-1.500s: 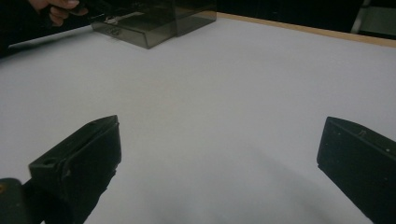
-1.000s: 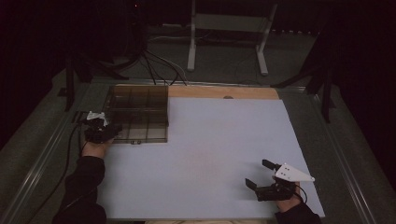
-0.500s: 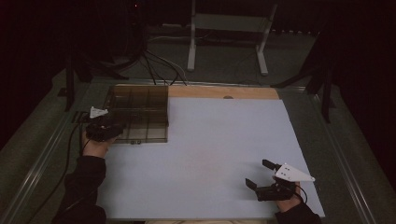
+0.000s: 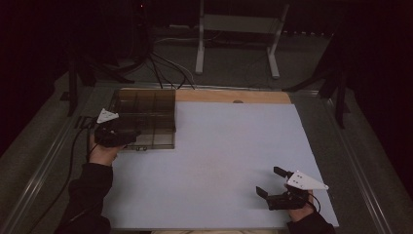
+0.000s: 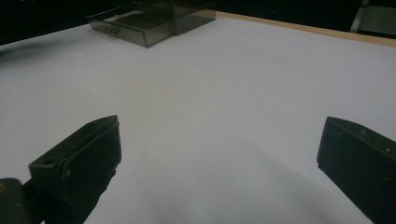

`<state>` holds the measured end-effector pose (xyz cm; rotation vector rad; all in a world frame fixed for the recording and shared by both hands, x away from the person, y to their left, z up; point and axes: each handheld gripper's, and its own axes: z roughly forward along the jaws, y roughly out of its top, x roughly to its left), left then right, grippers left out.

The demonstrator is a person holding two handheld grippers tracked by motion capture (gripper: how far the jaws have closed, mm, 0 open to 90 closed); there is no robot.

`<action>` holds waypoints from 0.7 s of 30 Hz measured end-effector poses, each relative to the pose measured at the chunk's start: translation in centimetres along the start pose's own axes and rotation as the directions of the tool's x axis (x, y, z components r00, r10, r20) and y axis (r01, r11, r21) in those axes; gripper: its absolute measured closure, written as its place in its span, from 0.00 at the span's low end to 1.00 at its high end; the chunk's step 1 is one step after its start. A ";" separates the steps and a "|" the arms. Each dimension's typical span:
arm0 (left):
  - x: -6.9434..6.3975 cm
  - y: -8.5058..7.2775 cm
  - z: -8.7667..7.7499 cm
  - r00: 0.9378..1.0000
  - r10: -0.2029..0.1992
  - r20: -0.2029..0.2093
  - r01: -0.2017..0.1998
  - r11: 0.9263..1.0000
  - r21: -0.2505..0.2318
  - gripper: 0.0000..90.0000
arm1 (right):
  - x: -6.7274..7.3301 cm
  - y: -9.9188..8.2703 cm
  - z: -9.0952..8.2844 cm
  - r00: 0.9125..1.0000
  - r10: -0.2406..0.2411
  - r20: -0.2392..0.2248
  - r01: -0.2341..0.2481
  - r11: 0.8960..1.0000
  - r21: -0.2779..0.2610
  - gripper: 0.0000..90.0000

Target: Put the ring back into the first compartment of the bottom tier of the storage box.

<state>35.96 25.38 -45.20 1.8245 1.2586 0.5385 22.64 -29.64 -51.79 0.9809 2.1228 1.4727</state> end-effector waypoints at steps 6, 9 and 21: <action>-0.3 0.2 -0.3 0.998 0.022 0.063 -0.020 0.999 -0.030 0.06 | 0.0 0.0 0.1 1.000 0.000 0.000 0.000 1.000 0.001 0.00; -0.6 0.4 -0.5 0.995 0.031 0.096 -0.028 0.999 -0.037 0.02 | 0.0 0.0 0.1 1.000 0.002 0.001 -0.002 1.000 0.002 0.00; -2.8 1.1 -0.7 0.956 0.123 0.267 -0.099 0.990 -0.104 0.01 | -0.4 -0.2 0.0 1.000 0.013 0.007 -0.013 1.000 -0.003 0.00</action>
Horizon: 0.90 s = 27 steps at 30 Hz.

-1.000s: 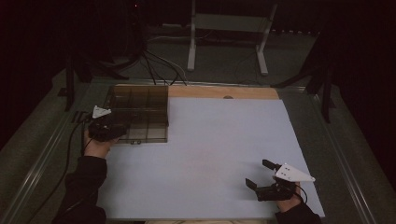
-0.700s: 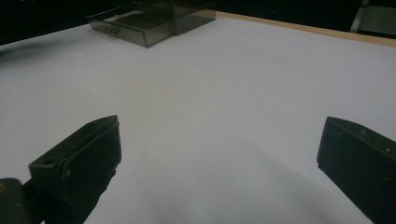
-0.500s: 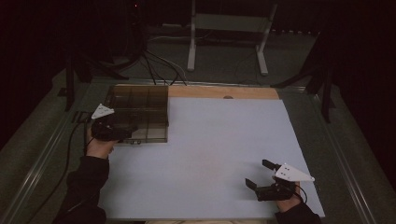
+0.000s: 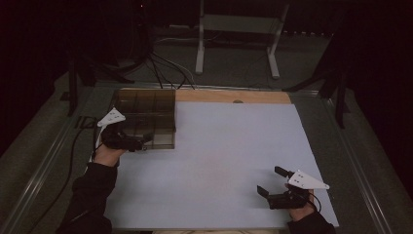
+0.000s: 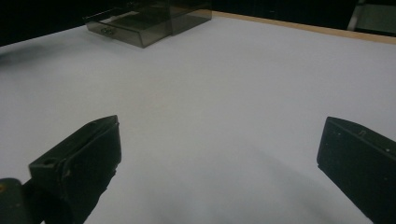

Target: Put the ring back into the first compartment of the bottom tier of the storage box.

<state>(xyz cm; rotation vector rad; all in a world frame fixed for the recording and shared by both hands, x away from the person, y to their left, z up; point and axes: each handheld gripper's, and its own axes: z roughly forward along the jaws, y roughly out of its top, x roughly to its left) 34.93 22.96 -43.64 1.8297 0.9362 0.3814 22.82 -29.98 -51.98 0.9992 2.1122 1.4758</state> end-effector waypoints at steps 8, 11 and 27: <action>-1.8 0.4 0.7 0.996 0.042 0.084 -0.041 0.999 -0.018 0.01 | 0.2 0.1 -0.1 1.000 -0.015 -0.002 0.015 1.000 0.000 0.00; -2.5 0.4 0.9 0.994 0.057 0.097 -0.056 0.998 -0.013 0.01 | 0.3 0.1 -0.1 1.000 -0.017 -0.003 0.017 1.000 0.002 0.00; -5.5 -2.6 2.2 0.985 0.080 0.153 -0.081 0.997 0.000 0.01 | 0.4 0.2 0.0 1.000 -0.020 -0.005 0.020 1.000 0.004 0.00</action>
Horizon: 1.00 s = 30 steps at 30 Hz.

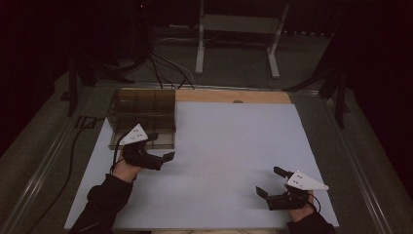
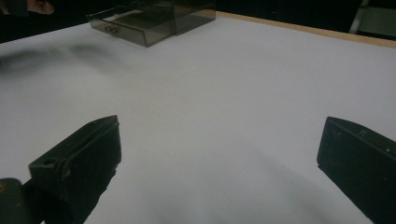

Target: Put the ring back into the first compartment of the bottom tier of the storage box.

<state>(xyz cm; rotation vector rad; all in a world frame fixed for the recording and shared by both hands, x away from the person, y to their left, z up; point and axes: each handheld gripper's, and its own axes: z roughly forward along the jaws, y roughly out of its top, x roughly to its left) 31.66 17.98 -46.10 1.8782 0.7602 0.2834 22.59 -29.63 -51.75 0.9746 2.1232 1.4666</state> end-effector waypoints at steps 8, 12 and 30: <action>-1.1 -1.5 -0.7 1.000 0.000 0.007 0.000 1.000 0.011 0.01 | 0.0 0.0 0.0 1.000 -0.001 0.002 0.001 1.000 0.001 0.00; -1.6 -2.5 -0.9 1.000 -0.002 0.014 0.002 1.000 0.020 0.01 | 0.0 0.0 0.0 1.000 -0.001 0.001 0.001 1.000 0.001 0.00; -2.6 -6.4 -3.0 1.000 -0.017 -0.014 0.018 0.996 0.089 0.01 | 0.0 0.0 0.1 1.000 -0.001 0.004 0.001 1.000 0.007 0.00</action>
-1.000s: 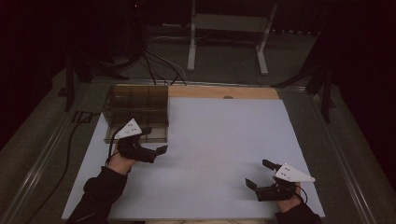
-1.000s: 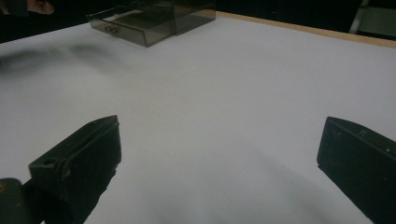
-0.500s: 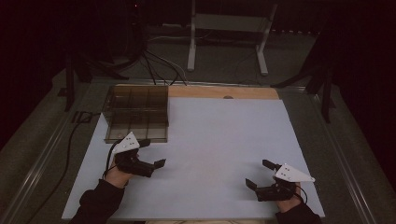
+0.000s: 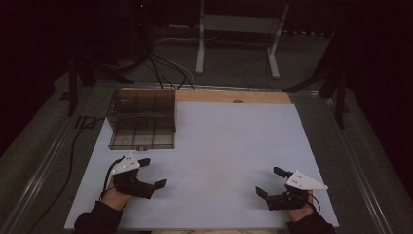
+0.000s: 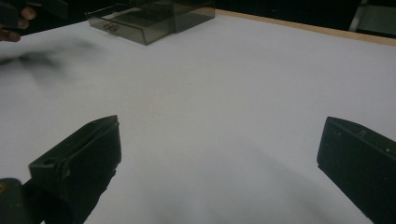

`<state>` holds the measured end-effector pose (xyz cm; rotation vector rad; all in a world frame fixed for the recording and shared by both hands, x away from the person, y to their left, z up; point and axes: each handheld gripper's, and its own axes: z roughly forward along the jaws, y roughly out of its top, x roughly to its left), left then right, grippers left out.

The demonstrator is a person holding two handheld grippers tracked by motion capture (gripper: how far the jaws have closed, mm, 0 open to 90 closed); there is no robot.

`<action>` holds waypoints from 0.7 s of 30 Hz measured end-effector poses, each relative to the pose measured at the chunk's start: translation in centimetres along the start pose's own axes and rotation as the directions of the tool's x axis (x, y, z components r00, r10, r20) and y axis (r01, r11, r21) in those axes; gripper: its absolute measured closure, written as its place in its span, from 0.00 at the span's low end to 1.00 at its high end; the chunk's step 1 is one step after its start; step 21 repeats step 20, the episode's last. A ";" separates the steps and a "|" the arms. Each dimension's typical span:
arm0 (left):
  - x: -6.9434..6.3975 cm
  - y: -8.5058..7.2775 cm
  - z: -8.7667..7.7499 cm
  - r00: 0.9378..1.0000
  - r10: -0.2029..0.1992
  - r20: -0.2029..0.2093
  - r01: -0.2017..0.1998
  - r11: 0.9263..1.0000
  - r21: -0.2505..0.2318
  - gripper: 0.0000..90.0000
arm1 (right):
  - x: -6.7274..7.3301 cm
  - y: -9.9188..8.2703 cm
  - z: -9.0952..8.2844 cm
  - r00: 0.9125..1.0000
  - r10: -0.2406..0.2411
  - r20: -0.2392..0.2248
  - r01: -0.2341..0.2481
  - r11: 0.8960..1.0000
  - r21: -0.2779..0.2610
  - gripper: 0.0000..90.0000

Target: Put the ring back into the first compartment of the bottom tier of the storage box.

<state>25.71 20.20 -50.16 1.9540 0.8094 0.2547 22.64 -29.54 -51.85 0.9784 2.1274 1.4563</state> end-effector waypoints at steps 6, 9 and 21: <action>-0.1 -1.0 -0.5 1.000 -0.001 0.022 0.001 1.000 0.023 0.01 | 0.0 0.0 0.0 1.000 0.003 0.001 -0.003 1.000 0.002 0.00; -0.1 -1.4 -0.7 1.000 -0.002 0.025 0.002 1.000 0.024 0.01 | 0.0 0.0 0.1 1.000 0.003 0.001 -0.003 1.000 0.002 0.00; -0.2 -1.9 -0.6 0.999 0.020 0.048 -0.021 0.999 0.028 0.01 | 0.0 0.0 0.1 1.000 -0.001 0.000 0.001 1.000 0.006 0.00</action>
